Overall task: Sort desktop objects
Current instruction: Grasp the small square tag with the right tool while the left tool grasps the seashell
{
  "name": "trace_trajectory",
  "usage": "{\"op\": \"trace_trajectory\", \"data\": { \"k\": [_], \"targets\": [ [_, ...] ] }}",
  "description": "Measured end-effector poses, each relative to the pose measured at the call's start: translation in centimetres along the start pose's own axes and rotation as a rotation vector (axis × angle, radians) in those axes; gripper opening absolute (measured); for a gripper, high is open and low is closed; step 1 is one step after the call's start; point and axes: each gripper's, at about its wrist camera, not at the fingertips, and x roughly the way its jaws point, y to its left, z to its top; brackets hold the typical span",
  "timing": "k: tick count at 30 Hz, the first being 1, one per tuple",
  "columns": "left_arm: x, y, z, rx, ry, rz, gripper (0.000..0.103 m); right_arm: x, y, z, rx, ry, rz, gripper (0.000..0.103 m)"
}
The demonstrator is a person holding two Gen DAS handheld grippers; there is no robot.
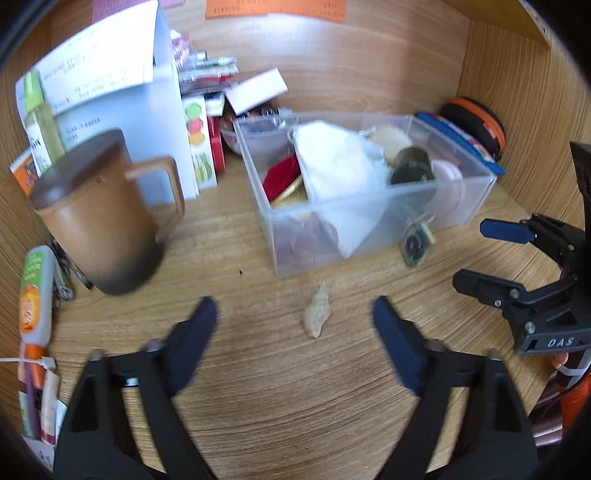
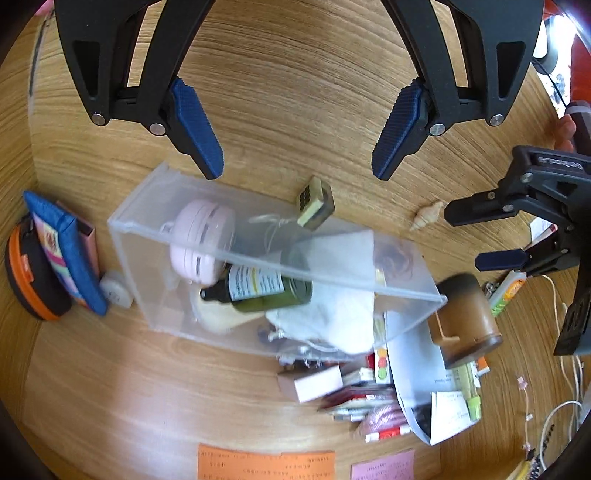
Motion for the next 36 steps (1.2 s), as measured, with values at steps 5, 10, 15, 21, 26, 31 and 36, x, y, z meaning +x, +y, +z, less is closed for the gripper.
{"op": "trace_trajectory", "data": {
  "k": [5, 10, 15, 21, 26, 31, 36],
  "targets": [
    [1.1, -0.1, -0.5, -0.006, 0.032, -0.017, 0.062, 1.5, -0.5, 0.1, 0.044, 0.028, 0.031, 0.080],
    [1.6, -0.3, -0.5, 0.005, 0.046, -0.030, 0.058, 3.0, -0.1, 0.7, 0.055, 0.044, 0.053, 0.071],
    [2.2, -0.4, -0.4, 0.012, 0.063, -0.046, 0.048, 4.1, 0.5, 0.9, 0.052, 0.055, 0.060, 0.056],
    [2.8, -0.9, -0.2, 0.037, 0.072, -0.065, 0.045, 4.9, 1.2, 1.2, 0.037, 0.057, 0.062, 0.047],
    [3.0, -0.7, 0.0, 0.028, 0.061, -0.077, 0.045, 5.3, 1.3, 1.6, 0.049, 0.062, 0.065, 0.037],
    [3.1, -0.9, 0.0, 0.048, 0.054, -0.054, 0.045, 5.6, 1.1, 1.9, 0.073, 0.059, 0.063, 0.032],
    [3.3, -1.6, 0.0, 0.080, 0.052, -0.015, 0.042, 5.5, 1.3, 1.9, 0.062, 0.057, 0.072, 0.015]
  ]
}}
